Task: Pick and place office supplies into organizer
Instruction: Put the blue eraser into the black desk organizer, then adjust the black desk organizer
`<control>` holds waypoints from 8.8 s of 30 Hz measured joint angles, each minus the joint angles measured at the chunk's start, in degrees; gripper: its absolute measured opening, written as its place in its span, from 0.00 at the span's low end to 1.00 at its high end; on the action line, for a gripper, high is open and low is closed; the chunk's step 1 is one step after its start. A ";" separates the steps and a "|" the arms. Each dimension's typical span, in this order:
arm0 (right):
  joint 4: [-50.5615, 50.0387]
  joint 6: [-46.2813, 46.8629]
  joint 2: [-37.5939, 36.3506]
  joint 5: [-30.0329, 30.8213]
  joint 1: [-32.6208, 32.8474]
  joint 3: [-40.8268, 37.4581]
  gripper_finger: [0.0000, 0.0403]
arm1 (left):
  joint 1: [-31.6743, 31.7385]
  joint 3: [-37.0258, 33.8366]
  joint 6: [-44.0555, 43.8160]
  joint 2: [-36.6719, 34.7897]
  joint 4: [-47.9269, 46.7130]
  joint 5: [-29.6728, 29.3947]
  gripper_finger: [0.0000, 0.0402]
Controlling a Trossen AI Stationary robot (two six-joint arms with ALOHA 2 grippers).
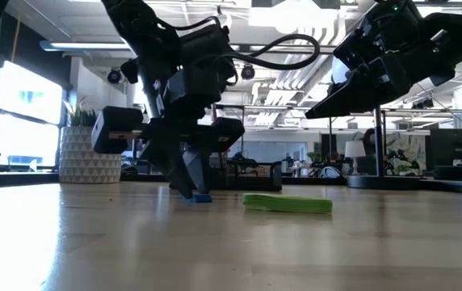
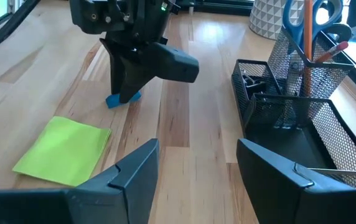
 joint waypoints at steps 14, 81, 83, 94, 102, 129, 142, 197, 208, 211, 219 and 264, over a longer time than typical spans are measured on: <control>0.00 0.00 0.00 0.00 0.01 0.00 0.52 | -0.11 0.22 -0.24 -0.15 -0.46 -2.38 0.22; -0.63 0.17 0.00 -0.81 0.02 0.00 0.52 | 13.92 2.22 -13.68 -11.01 -8.08 -20.92 0.07; -0.81 0.17 0.00 -0.81 0.02 0.00 0.52 | 15.11 2.22 -15.10 -11.01 -8.29 -20.89 0.08; -0.92 0.20 0.00 -0.79 0.02 0.00 0.52 | 15.13 2.22 -19.79 -11.01 -8.60 -21.13 0.10; -0.92 0.21 0.00 -0.79 0.02 0.00 0.52 | 14.38 2.26 -23.66 -11.01 -9.21 -27.86 0.10; -0.81 1.41 0.00 -1.29 0.04 0.00 0.52 | 11.19 2.26 -24.27 -6.75 -1.81 -17.66 0.04; -0.84 1.29 0.00 -1.36 0.04 0.00 0.52 | 11.17 2.26 -26.75 -4.62 2.12 -24.32 0.04; -1.87 1.49 0.00 -1.38 0.02 0.02 0.52 | 9.64 2.20 -34.62 -7.19 -0.97 -33.02 0.05; -2.10 1.68 0.00 -1.51 0.02 0.02 0.52 | 9.63 2.30 -34.61 -3.06 -0.20 -34.15 0.05; -2.10 1.70 0.00 -1.51 0.02 0.02 0.52 | 9.62 2.34 -34.32 -1.68 -0.21 -34.81 0.05; -2.10 1.60 0.00 -1.55 0.04 0.02 0.52 | 9.25 2.27 -34.01 -2.41 -0.99 -34.56 0.05; -2.52 3.04 0.00 -2.08 0.04 0.02 0.52 | 5.16 2.26 -35.04 -7.34 -7.33 -36.22 0.36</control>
